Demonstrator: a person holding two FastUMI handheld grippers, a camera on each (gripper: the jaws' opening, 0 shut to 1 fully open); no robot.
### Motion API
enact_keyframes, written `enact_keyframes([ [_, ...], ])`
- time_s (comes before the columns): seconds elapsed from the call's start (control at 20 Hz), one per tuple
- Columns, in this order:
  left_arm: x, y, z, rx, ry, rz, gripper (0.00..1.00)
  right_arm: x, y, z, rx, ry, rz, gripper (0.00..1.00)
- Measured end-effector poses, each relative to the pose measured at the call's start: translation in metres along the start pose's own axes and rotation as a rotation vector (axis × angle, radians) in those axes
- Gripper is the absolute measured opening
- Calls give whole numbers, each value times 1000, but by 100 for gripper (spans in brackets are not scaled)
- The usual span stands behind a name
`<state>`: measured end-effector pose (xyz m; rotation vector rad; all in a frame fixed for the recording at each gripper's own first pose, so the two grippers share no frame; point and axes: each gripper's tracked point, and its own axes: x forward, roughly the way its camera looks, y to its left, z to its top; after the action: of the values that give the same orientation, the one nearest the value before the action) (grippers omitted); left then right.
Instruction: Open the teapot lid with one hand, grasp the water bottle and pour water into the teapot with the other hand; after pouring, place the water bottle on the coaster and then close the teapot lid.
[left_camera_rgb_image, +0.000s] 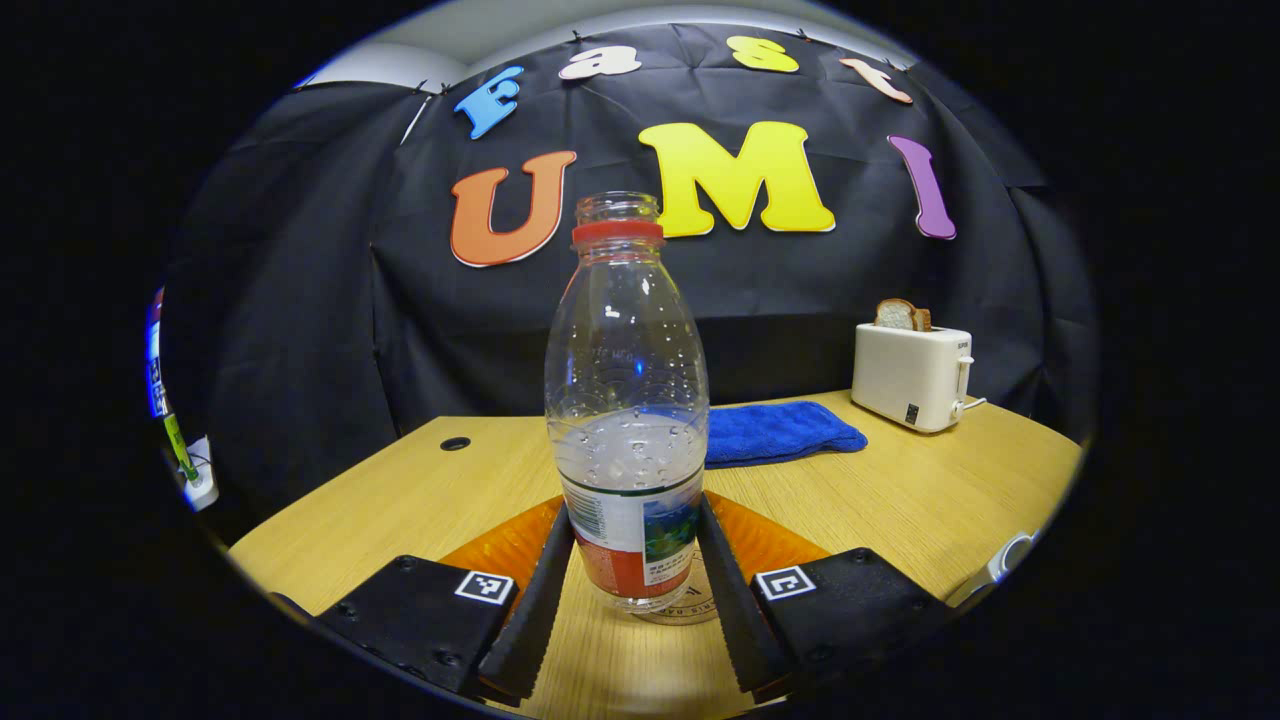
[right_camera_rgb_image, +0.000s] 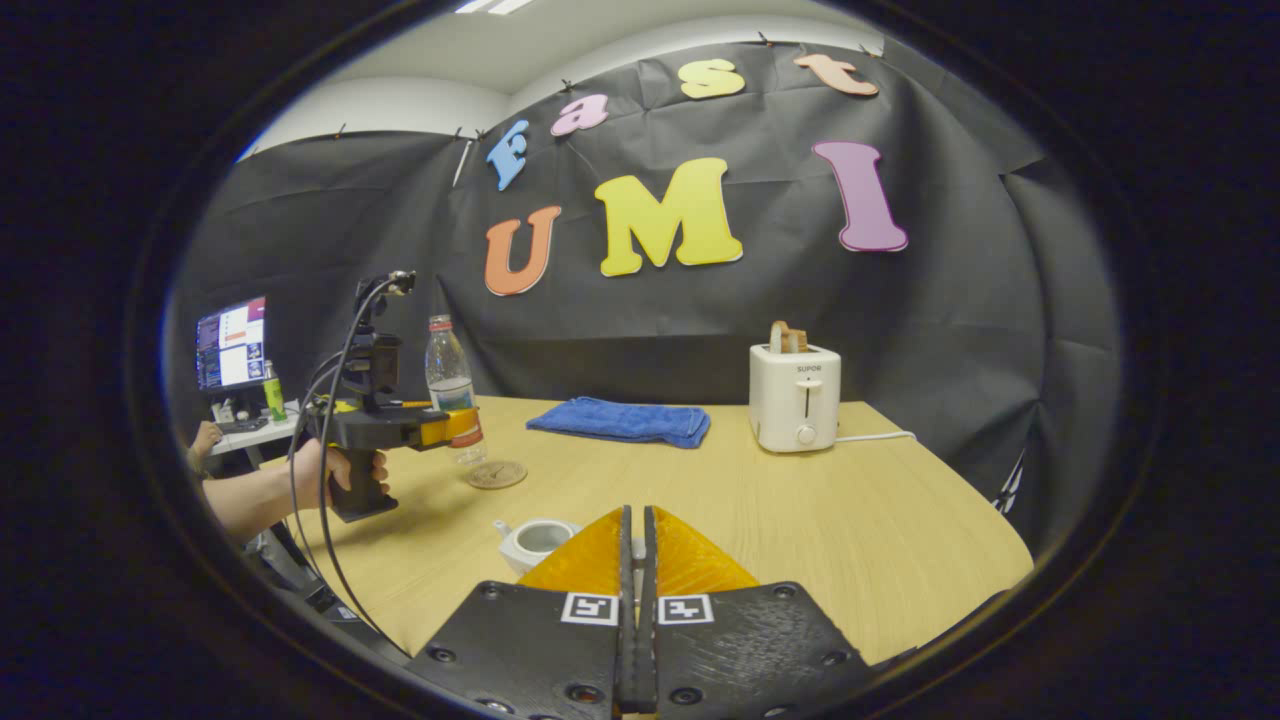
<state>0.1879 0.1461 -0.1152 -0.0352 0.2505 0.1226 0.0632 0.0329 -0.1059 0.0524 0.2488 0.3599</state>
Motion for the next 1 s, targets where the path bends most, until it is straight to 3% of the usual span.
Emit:
enact_keyframes([
  [0.15, 8, -5, -8, -45, 18, -16, 73, 3, -4, -6, 2, 18, -5, 0],
  [0.8, 20, -19, -14, -45, 61, -41, 79, 1, -7, -5, -2, 10, -10, 0],
  [0.85, 21, -19, -14, -46, 58, -46, 83, 1, -6, -4, -5, 8, -10, 0],
  [0.9, 20, -22, -13, -51, 55, -52, 100, 1, -5, -3, -6, 7, -8, 0],
  [1.0, 15, -23, -16, -58, 67, -63, 100, 2, -3, -3, -8, 8, -3, 0],
])
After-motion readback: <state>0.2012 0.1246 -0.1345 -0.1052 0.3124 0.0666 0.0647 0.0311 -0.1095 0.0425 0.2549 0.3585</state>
